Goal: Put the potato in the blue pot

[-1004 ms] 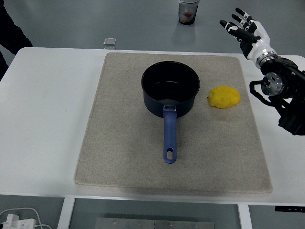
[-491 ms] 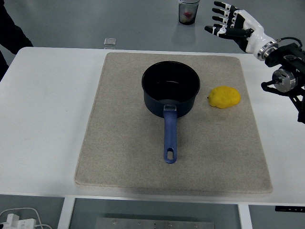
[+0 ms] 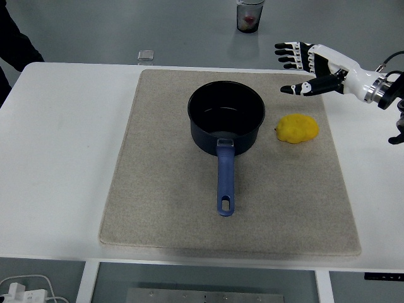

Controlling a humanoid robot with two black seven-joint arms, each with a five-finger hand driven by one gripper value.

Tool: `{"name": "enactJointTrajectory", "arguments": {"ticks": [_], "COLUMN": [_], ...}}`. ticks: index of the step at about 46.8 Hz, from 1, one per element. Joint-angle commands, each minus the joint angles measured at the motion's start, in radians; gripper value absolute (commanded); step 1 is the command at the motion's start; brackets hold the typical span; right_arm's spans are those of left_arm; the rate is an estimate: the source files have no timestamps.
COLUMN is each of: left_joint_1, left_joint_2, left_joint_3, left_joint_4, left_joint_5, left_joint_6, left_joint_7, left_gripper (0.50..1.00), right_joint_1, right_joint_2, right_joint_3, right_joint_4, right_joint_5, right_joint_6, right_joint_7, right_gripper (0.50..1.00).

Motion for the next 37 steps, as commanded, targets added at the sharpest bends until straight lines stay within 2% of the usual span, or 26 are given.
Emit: {"name": "enactJointTrajectory", "arguments": {"ticks": [1,5,13,20,37], "left_joint_1": [0.000,0.000,0.002,0.002,0.005], "left_joint_2": [0.000,0.000,0.000,0.000,0.000], "left_joint_3": [0.000,0.000,0.000,0.000,-0.001], "left_joint_4": [0.000,0.000,0.000,0.001,0.001], "left_joint_5": [0.000,0.000,0.000,0.000,0.000], "left_joint_6": [0.000,0.000,0.000,0.000,0.003], "left_joint_7": [0.000,0.000,0.000,0.000,0.000], "left_gripper": [0.996,0.996,0.996,0.996,0.996], "right_joint_1": [-0.030,-0.064,-0.093,-0.115,-0.158], "right_joint_2": [-0.018,-0.027,-0.027,-0.027,-0.027], "right_joint_3": [0.001,0.004,0.001,0.001,-0.001], "right_joint_4": [0.005,0.007,0.007,0.005,-0.001], "right_joint_5": [-0.024,-0.036,-0.041,-0.108,-0.176], "right_joint_6": [-0.002,-0.010,-0.064,-0.097,-0.139], "right_joint_7": [0.000,0.000,0.000,0.000,0.000], "right_gripper": [0.928,0.928,0.928,0.928,0.928]}}
